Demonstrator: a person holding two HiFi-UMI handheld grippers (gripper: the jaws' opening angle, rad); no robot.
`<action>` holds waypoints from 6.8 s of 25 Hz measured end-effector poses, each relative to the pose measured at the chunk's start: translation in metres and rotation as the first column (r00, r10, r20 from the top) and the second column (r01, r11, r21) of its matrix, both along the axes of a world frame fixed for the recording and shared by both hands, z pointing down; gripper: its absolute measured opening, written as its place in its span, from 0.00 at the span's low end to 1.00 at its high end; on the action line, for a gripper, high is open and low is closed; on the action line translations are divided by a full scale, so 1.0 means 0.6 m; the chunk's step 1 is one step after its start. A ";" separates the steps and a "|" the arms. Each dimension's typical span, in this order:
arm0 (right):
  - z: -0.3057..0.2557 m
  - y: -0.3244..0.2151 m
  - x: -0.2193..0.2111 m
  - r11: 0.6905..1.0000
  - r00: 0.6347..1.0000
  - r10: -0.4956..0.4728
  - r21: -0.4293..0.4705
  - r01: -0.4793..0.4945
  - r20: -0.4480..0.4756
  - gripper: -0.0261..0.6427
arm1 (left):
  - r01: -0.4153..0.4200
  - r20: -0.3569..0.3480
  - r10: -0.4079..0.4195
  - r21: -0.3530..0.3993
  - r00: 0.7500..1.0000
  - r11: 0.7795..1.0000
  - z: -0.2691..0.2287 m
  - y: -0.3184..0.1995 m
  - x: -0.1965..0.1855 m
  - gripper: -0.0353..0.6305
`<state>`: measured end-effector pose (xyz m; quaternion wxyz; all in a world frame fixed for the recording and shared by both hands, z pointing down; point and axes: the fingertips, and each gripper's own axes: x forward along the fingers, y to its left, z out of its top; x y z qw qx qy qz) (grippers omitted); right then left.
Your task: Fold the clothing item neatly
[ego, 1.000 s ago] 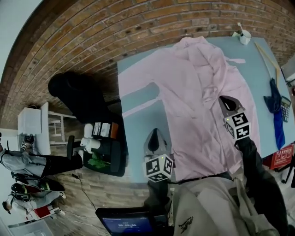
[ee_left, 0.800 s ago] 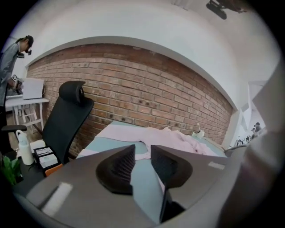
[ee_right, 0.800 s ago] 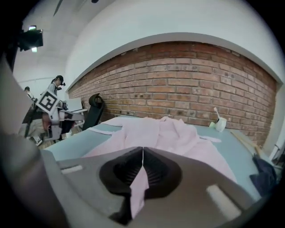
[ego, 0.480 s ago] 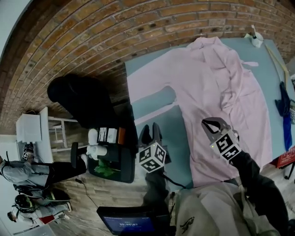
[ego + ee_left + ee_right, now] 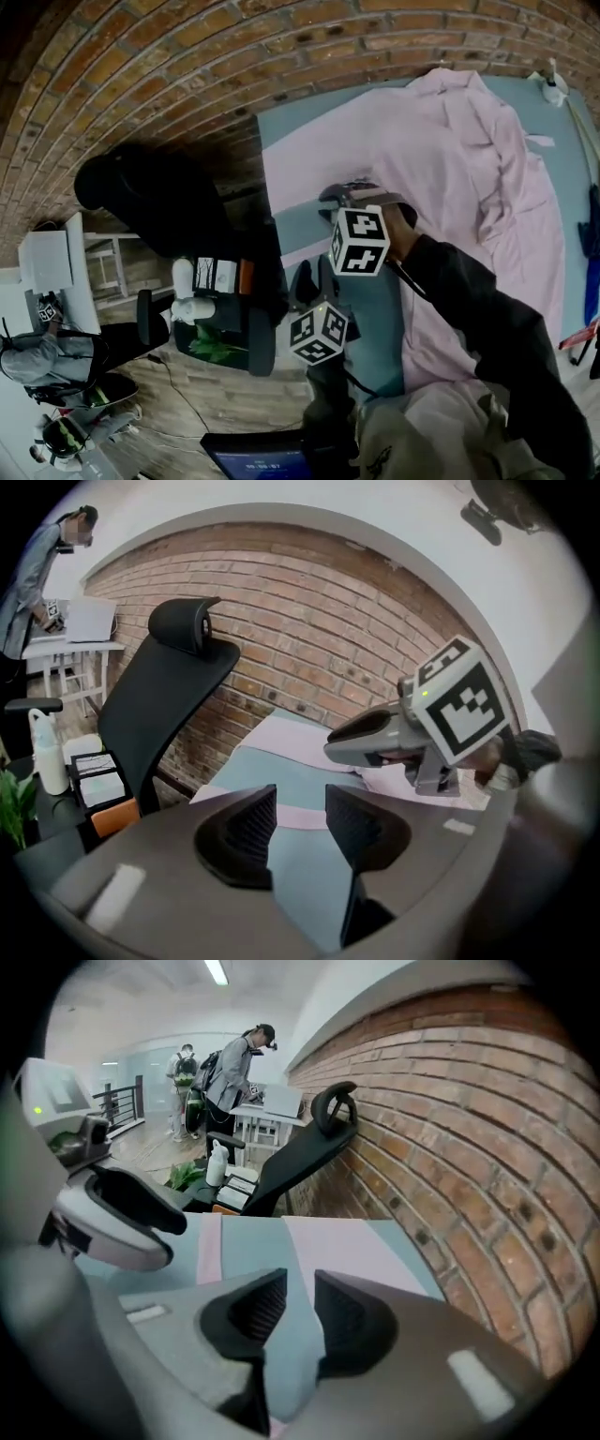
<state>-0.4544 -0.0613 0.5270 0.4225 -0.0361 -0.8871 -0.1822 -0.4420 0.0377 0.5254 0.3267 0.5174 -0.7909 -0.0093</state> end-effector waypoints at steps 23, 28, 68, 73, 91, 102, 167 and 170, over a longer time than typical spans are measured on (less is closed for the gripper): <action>0.003 -0.034 -0.037 0.999 0.999 -0.030 0.021 0.029 0.023 0.05 | 0.026 -0.282 0.030 0.192 0.959 0.981 0.017 -0.100 -0.056 0.31; -0.082 -0.015 0.049 1.000 0.987 0.013 -0.018 -0.011 0.162 0.05 | 0.221 -0.488 0.015 0.423 0.873 0.879 -0.018 -0.143 -0.073 0.60; -0.107 0.138 0.870 0.390 0.334 0.913 -0.263 -0.882 0.233 0.07 | -0.396 0.133 0.798 -0.907 -0.587 -0.140 0.083 -0.137 0.676 0.82; -0.119 0.150 0.878 0.417 0.354 0.898 -0.252 -0.873 0.260 0.07 | -0.499 0.363 0.820 -0.860 -0.443 0.111 0.012 -0.180 0.679 0.39; -0.113 0.219 0.979 0.431 0.292 0.890 -0.439 -0.788 0.351 0.04 | -0.801 0.448 0.708 0.028 0.546 0.599 -0.167 -0.020 0.651 0.06; -0.044 0.265 1.154 0.486 0.443 0.871 -0.498 -0.718 0.212 0.06 | -0.281 0.421 0.281 -0.064 0.862 0.958 -0.074 0.244 0.640 0.06; -0.217 0.113 1.064 0.465 0.688 0.718 -0.808 -0.362 0.105 0.07 | -0.123 -0.569 0.331 0.372 0.753 0.920 -0.232 0.153 0.564 0.10; -0.240 0.043 1.011 0.470 0.663 0.733 -0.818 -0.331 0.153 0.07 | -0.117 -0.569 0.343 0.395 0.747 0.911 -0.248 0.079 0.519 0.10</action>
